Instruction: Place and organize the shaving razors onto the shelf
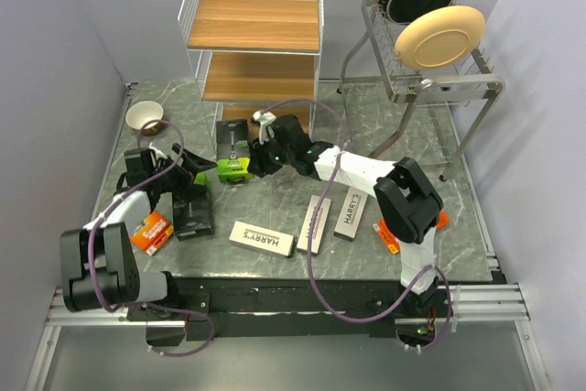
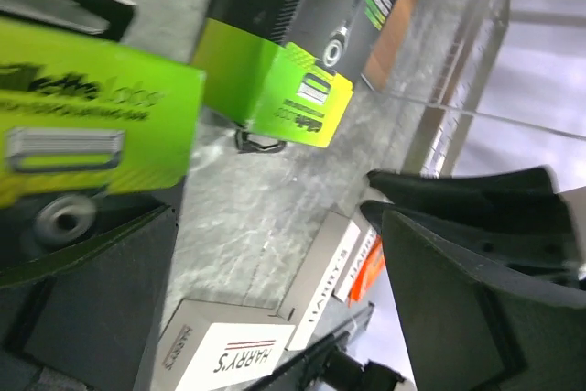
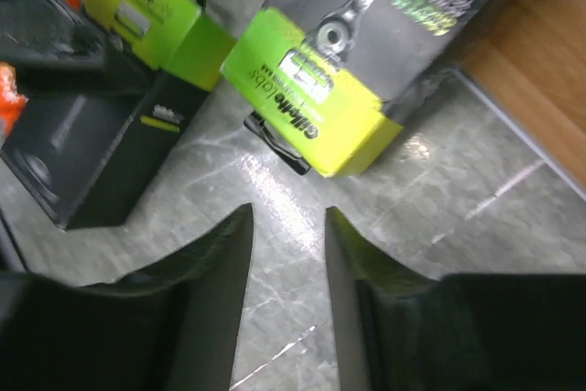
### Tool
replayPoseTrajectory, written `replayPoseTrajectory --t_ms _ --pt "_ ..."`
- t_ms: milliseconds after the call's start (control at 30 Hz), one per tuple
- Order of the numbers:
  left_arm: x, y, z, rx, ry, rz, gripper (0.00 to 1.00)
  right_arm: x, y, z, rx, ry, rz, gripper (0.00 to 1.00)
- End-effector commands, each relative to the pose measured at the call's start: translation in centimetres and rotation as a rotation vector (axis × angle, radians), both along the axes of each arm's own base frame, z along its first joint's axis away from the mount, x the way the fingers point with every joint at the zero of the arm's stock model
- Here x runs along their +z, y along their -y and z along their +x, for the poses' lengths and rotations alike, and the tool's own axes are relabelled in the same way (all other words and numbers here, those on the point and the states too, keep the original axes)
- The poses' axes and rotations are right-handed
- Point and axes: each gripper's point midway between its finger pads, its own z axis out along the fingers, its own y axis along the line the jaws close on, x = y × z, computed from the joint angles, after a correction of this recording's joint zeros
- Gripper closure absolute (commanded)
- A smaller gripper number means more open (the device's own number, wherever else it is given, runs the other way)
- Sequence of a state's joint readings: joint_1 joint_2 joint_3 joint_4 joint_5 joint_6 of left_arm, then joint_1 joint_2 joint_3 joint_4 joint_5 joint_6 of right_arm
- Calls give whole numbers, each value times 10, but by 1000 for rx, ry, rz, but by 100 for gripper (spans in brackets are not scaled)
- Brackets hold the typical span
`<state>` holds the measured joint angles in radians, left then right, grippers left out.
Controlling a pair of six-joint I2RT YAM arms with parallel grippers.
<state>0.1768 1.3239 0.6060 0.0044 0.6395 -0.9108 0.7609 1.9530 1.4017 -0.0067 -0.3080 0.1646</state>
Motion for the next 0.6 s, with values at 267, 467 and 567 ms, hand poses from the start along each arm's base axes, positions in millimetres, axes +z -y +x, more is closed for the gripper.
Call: replayPoseTrajectory --t_ms 267,467,567 --pt "17 -23 -22 93 82 115 28 -28 -42 -37 104 119 -94 100" --pt "28 -29 -24 120 104 119 39 -43 -54 -13 14 176 -160 100" --pt "33 -30 -24 122 116 112 39 -45 -57 5 -55 237 -201 100"
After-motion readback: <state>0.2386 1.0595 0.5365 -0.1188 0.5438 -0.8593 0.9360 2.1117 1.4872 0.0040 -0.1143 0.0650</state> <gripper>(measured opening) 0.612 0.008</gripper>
